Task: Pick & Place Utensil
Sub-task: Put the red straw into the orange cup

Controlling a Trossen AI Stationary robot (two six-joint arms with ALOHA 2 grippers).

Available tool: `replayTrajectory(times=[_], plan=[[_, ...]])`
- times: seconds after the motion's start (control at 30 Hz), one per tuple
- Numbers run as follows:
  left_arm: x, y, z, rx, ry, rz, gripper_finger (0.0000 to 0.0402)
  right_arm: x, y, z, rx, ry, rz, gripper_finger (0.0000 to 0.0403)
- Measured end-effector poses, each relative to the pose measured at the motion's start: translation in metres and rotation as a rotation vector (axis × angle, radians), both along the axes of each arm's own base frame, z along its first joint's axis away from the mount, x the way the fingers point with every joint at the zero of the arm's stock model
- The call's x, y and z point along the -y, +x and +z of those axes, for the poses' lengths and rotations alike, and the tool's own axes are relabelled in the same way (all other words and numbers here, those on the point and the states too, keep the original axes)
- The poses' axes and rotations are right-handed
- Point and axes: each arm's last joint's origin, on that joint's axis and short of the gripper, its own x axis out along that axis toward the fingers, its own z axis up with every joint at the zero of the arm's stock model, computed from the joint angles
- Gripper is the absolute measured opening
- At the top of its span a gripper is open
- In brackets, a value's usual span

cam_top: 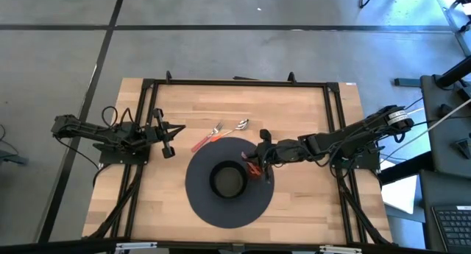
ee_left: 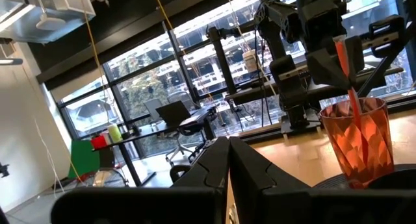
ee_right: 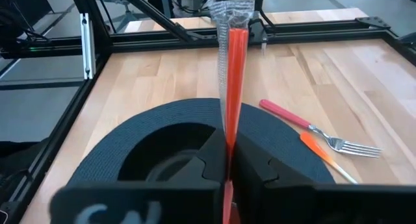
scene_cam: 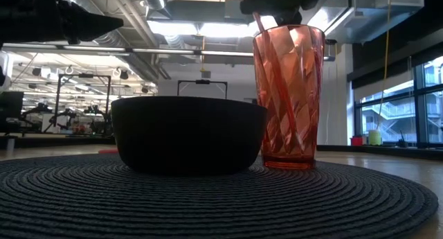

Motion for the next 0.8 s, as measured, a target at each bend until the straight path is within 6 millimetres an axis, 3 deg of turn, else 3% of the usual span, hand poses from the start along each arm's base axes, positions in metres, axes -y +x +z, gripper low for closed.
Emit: replayTrajectory(times=[0.5, 0.8], plan=[[0.000, 0.000, 0.000, 0.004, -0.013, -0.003, 0.0008, -0.002, 0.000, 0.002, 0.007, 0.015, 0.054, 0.0098], [0.000, 0.000, 0.000, 0.007, -0.023, -0.005, 0.0008, 0.002, -0.016, 0.025, 0.077, 0.038, 0.059, 0.0131]])
